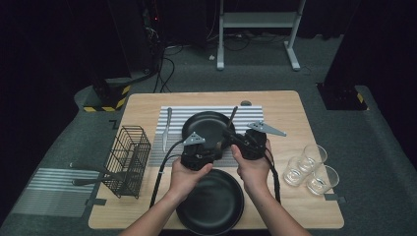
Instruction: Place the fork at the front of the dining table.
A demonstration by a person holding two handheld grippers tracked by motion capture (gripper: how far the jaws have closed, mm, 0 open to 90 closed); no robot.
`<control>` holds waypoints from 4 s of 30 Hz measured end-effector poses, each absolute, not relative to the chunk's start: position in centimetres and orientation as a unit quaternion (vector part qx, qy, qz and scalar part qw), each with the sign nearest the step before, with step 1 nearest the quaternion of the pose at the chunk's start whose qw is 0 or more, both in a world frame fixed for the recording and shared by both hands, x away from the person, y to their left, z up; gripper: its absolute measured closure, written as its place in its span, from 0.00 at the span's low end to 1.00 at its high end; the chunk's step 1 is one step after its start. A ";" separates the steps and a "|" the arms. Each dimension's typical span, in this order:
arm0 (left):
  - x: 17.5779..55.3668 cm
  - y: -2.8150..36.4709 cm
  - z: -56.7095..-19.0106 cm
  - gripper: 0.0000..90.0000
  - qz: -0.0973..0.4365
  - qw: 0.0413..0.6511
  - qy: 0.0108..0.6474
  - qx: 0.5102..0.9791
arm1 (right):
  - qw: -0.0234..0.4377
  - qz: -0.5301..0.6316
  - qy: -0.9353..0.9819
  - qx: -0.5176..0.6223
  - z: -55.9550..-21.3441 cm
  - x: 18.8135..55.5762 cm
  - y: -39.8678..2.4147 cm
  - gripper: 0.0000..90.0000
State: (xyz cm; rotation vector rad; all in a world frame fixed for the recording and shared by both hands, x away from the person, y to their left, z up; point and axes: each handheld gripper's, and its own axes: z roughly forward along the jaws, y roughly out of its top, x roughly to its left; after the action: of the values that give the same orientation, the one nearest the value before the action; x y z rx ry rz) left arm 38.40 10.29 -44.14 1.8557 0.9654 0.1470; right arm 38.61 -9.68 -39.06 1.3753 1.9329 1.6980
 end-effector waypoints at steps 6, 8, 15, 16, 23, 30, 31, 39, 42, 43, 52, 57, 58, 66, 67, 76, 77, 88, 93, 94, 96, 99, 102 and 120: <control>37.7 10.6 -43.8 0.69 0.091 0.492 0.386 0.775 | 0.129 0.572 0.666 0.460 -38.8 38.6 -9.9 0.94; 37.3 11.1 -43.8 0.61 0.101 0.487 0.383 0.778 | 0.136 0.569 0.668 0.460 -38.8 38.7 -10.1 0.94; 36.7 12.6 -44.3 0.43 0.108 0.482 0.392 0.776 | 0.153 0.562 0.668 0.463 -38.9 39.0 -11.0 0.94; 36.6 13.0 -44.5 0.41 0.110 0.479 0.400 0.774 | 0.153 0.561 0.668 0.465 -38.9 39.0 -11.1 0.94; 36.0 14.6 -45.1 0.22 0.116 0.469 0.412 0.772 | 0.172 0.549 0.672 0.467 -39.1 39.3 -11.9 0.94; 35.3 15.5 -45.5 0.07 0.131 0.454 0.420 0.775 | 0.183 0.539 0.675 0.470 -39.4 39.4 -12.3 0.94; 35.2 15.7 -45.6 0.06 0.135 0.452 0.421 0.775 | 0.183 0.538 0.675 0.470 -39.4 39.4 -12.4 0.94; 34.2 16.7 -46.1 0.03 0.152 0.447 0.431 0.769 | 0.188 0.534 0.675 0.474 -39.6 39.7 -12.6 0.94; 33.8 17.1 -46.4 0.02 0.156 0.446 0.434 0.767 | 0.191 0.530 0.675 0.477 -39.7 39.8 -12.8 0.94; 33.6 17.3 -46.5 0.02 0.158 0.445 0.435 0.767 | 0.191 0.529 0.675 0.477 -39.7 39.9 -12.8 0.94; 32.7 19.4 -48.0 0.03 0.160 0.441 0.455 0.757 | 0.198 0.517 0.676 0.487 -40.7 40.2 -13.6 0.94; 32.4 20.3 -48.6 0.03 0.171 0.431 0.454 0.760 | 0.200 0.502 0.677 0.500 -42.0 40.6 -14.4 0.94; 32.3 20.4 -48.7 0.03 0.173 0.430 0.454 0.761 | 0.200 0.501 0.676 0.502 -42.2 40.6 -14.5 0.94; 31.9 21.1 -49.1 0.04 0.180 0.421 0.461 0.760 | 0.203 0.485 0.675 0.517 -43.3 41.2 -15.5 0.94; 31.8 21.1 -49.2 0.04 0.185 0.414 0.459 0.764 | 0.201 0.482 0.677 0.519 -43.4 41.3 -15.7 0.94; 32.0 21.5 -49.6 0.05 0.188 0.404 0.464 0.765 | 0.203 0.459 0.680 0.534 -44.2 42.4 -16.6 0.94; 32.0 21.5 -49.7 0.05 0.186 0.405 0.465 0.765 | 0.203 0.458 0.679 0.537 -44.3 42.6 -16.8 0.94; 32.0 21.3 -50.0 0.07 0.183 0.400 0.460 0.771 | 0.207 0.421 0.684 0.559 -45.8 44.8 -16.7 0.94; 32.0 21.3 -50.0 0.07 0.183 0.401 0.459 0.772 | 0.205 0.408 0.689 0.563 -46.2 45.7 -16.2 0.94; 32.0 21.3 -50.0 0.08 0.183 0.401 0.459 0.772 | 0.203 0.407 0.689 0.564 -46.2 45.9 -16.1 0.94; 32.0 21.4 -50.1 0.08 0.184 0.399 0.463 0.770 | 0.201 0.404 0.690 0.567 -46.3 46.3 -15.9 0.94; 32.0 21.5 -50.1 0.08 0.186 0.397 0.461 0.772 | 0.199 0.399 0.690 0.570 -46.6 46.8 -15.7 0.94; 32.0 21.5 -50.1 0.08 0.185 0.397 0.461 0.771 | 0.198 0.397 0.689 0.573 -46.8 47.3 -15.5 0.94; 32.0 21.4 -50.2 0.08 0.184 0.399 0.462 0.770 | 0.168 0.381 0.676 0.607 -49.1 50.6 -14.9 0.93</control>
State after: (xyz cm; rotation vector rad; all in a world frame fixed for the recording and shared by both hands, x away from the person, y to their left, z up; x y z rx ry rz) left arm 32.02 21.42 -50.18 1.9502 1.1704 0.4646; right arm 50.58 -14.87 -49.06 1.7275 1.9239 1.0830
